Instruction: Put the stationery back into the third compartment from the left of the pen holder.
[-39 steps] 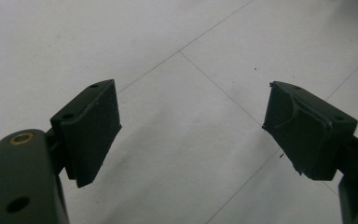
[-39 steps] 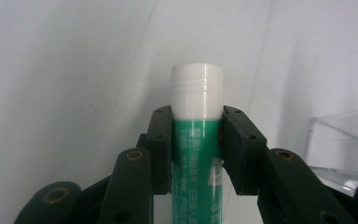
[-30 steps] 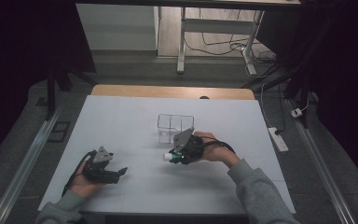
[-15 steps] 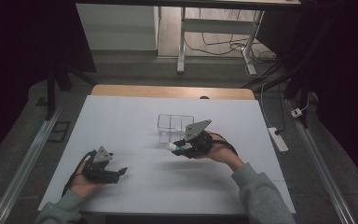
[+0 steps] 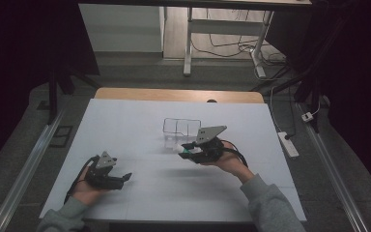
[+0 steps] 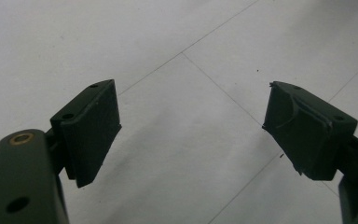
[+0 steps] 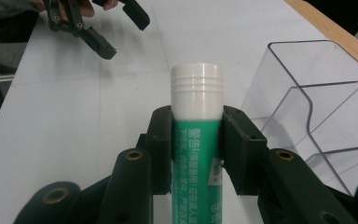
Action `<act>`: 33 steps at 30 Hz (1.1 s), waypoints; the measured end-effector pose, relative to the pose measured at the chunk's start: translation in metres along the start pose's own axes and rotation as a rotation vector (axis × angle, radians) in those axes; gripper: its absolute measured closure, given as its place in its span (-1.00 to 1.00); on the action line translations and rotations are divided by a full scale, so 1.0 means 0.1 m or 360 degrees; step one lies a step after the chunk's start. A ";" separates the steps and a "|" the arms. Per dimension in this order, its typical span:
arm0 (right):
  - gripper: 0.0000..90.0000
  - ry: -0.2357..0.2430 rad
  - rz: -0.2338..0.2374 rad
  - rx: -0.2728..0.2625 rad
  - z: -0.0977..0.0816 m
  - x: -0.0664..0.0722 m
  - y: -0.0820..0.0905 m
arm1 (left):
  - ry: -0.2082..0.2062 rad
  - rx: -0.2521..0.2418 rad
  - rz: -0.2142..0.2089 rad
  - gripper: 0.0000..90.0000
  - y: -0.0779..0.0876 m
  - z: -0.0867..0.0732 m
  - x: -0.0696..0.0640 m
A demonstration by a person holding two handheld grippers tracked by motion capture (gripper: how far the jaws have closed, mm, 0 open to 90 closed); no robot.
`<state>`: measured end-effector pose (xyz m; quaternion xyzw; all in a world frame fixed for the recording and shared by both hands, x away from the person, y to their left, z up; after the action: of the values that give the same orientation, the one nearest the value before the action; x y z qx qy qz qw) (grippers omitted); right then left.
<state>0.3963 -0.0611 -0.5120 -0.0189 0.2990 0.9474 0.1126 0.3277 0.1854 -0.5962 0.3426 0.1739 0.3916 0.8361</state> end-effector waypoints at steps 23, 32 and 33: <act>0.45 -0.0054 -0.0261 -0.0159 0.17 -0.10 0.22 | -0.0004 -0.0009 0.0008 -0.60 0.01 0.01 0.00; 0.45 -0.0057 -0.0330 -0.0289 0.29 -0.14 0.36 | -0.0010 -0.0001 0.0005 -0.60 0.00 0.00 0.00; 0.45 -0.0057 -0.0337 -0.0289 0.30 -0.15 0.37 | -0.0005 -0.0006 0.0004 -0.60 0.00 0.00 0.00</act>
<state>0.4033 -0.0765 -0.4646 -0.0435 0.2063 0.9536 0.2152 0.3276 0.1849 -0.5960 0.3420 0.1713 0.3925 0.8365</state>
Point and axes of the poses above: each handheld gripper's, and its own axes: y roughly backward along the jaws, z roughly out of its top, x roughly to its left, the point moved 9 cm from there along -y, roughly forward along the jaws, and after that the axes turned 3 degrees about -z, right-handed, at the moved point
